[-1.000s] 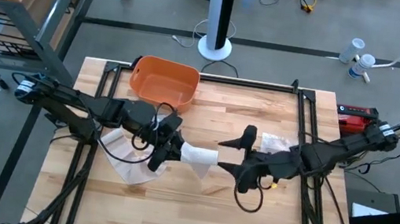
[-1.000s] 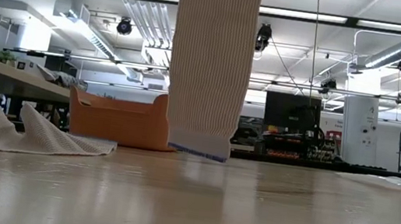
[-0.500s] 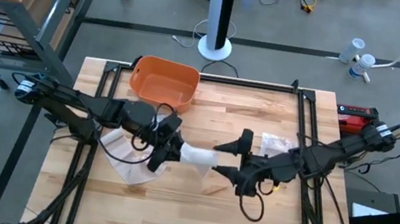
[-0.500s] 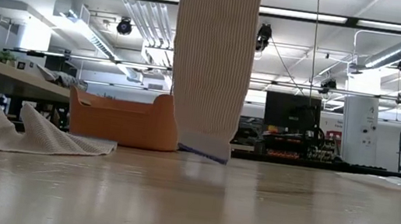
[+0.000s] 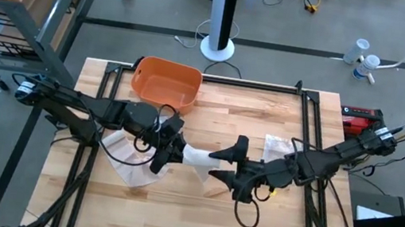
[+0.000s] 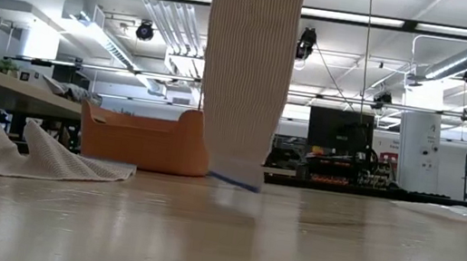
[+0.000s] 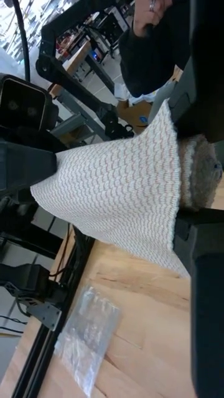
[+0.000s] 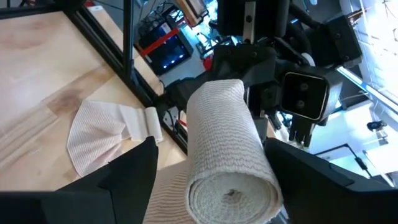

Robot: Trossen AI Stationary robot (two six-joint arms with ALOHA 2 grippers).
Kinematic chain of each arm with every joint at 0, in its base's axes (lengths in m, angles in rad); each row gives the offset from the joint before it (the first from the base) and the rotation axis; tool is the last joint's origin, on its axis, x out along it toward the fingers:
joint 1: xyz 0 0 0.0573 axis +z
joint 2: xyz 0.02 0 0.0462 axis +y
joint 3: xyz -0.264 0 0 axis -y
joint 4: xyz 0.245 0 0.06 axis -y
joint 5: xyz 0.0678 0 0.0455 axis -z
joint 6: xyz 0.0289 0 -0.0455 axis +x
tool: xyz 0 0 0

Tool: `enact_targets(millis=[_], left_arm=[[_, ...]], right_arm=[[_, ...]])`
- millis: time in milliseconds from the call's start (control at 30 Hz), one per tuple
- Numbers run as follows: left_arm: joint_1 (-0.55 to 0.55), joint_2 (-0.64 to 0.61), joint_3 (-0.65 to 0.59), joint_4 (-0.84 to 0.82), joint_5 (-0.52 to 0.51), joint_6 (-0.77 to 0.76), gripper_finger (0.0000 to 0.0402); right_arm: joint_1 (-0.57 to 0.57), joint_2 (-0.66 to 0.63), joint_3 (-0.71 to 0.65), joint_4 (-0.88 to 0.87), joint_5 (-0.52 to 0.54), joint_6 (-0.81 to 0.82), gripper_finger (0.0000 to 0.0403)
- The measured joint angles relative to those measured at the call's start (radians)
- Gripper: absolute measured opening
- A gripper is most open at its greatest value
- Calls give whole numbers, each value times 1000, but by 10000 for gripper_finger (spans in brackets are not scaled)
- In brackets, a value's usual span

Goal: Roll bandage
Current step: Roll the right white bandage

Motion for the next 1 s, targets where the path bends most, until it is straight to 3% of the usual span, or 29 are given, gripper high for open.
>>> enact_targets(millis=[333,567,1000], left_arm=[[0,0,0,-5,3,0,116],[0,0,0,-7,0,-1,116],[-1,0,0,-5,8,10,116]], right_arm=[[-19,0,0,0,-3,107,213],[-48,0,0,-5,-18,306,172],[-53,-1,0,-16,-86,631,173]])
